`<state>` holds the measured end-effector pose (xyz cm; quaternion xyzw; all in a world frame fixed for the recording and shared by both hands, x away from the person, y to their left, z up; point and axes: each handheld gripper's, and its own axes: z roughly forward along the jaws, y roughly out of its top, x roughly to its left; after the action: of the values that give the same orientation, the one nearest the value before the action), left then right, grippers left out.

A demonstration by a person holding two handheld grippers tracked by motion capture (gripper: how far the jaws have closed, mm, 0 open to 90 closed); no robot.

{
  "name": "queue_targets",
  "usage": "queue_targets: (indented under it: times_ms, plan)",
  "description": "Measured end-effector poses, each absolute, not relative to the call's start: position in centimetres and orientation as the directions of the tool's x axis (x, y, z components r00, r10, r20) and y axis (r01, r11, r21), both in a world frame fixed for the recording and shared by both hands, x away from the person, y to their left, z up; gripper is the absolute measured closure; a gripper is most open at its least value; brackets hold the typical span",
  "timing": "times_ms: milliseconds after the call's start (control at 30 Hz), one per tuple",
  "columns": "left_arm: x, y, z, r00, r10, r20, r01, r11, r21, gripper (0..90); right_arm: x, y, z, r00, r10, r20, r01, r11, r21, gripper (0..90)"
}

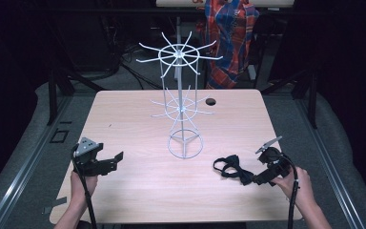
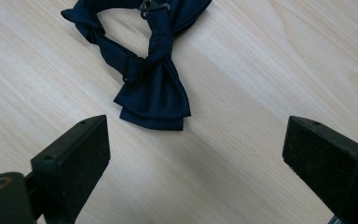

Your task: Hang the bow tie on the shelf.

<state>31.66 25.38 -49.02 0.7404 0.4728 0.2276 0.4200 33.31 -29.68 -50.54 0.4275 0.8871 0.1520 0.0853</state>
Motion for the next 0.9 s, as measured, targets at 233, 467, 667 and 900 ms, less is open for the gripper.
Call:
queue_targets:
  times_ms: [233, 467, 667, 900]
  plan:
    - [31.6, 25.5, -49.0, 0.449, 0.892, -0.060, 0.507, -0.199, 0.838, 15.6, 33.4, -29.3, -50.6, -0.634, 0.773, -0.020, 0.722, 0.601, 0.341, 6.9]
    - [31.5, 25.5, -49.0, 0.452, 0.890, -0.059, 0.509, -0.203, 0.836, 15.6, 33.6, -28.8, -50.8, -0.639, 0.769, -0.021, 0.724, 0.609, 0.324, 0.0]
    - [31.5, 25.6, -48.9, 0.450, 0.891, -0.057, 0.503, -0.200, 0.841, 15.6, 33.7, -28.2, -50.9, -0.647, 0.762, -0.014, 0.717, 0.615, 0.328, 0.0]
    - [31.6, 25.4, -49.0, 0.455, 0.889, -0.053, 0.506, -0.209, 0.837, 15.6, 33.9, -27.5, -51.3, -0.652, 0.758, 0.002, 0.714, 0.613, 0.337, 0.0]
